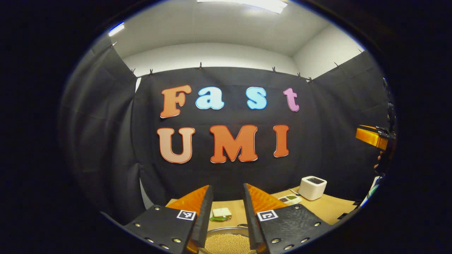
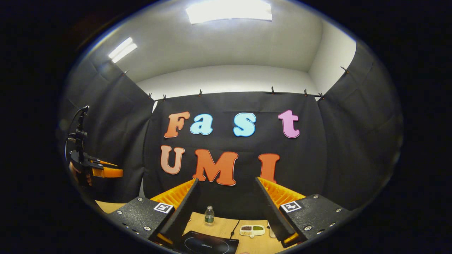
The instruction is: First push the handle of the pot to place it horizontally, then grasp the pot with both hands and set it on the induction cooktop.
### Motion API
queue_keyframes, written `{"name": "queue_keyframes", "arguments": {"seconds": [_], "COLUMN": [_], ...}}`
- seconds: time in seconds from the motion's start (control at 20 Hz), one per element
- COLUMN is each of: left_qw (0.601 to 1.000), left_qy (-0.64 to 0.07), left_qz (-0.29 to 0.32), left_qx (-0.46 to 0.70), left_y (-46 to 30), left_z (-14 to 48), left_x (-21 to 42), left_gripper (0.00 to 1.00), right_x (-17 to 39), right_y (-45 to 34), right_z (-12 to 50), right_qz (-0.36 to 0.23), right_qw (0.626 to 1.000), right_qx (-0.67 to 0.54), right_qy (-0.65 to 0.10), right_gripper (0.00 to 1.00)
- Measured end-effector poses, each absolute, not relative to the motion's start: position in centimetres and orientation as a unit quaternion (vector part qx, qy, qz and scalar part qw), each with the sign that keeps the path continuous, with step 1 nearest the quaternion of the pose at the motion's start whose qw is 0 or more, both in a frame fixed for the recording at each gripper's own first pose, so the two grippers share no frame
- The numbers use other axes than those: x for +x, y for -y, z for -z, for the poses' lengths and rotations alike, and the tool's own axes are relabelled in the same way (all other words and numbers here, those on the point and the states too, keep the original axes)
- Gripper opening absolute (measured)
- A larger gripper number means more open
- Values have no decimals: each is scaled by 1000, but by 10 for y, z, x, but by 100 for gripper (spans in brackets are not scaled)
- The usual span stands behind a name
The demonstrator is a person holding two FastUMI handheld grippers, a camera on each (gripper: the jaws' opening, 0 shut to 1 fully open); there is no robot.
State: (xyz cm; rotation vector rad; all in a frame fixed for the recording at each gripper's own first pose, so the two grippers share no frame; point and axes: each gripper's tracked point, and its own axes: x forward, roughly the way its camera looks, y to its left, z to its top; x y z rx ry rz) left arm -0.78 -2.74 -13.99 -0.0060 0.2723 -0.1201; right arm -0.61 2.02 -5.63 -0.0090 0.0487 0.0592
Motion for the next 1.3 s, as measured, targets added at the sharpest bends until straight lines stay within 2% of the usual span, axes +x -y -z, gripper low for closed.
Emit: {"name": "queue_keyframes", "arguments": {"seconds": [0.05, 0.15, 0.25, 0.3, 0.65, 1.0, 1.3], "left_qw": [985, 973, 959, 951, 884, 820, 765], "left_qy": [-162, -220, -271, -298, -456, -554, -616], "left_qz": [65, 75, 78, 79, 56, 27, 0], "left_qx": [-4, -9, -16, -21, -89, -142, -189], "left_y": [29, 33, 33, 32, 20, 10, 4], "left_z": [160, 203, 240, 260, 367, 412, 440], "left_x": [-9, -18, -31, -37, -104, -182, -229], "left_gripper": [39, 16, 5, 4, 2, 2, 3], "right_x": [-5, -5, -7, -7, -10, -9, -16], "right_y": [-19, -14, -11, -9, -1, -6, -32], "right_z": [64, 78, 89, 95, 144, 166, 177], "right_qz": [-26, -16, -10, -7, -4, -6, -30], "right_qw": [999, 999, 999, 999, 998, 998, 998], "right_qx": [-9, -16, -18, -19, 6, -3, -3], "right_qy": [-28, -32, -33, -32, -66, -60, -48], "right_gripper": [95, 95, 95, 95, 95, 95, 95]}}
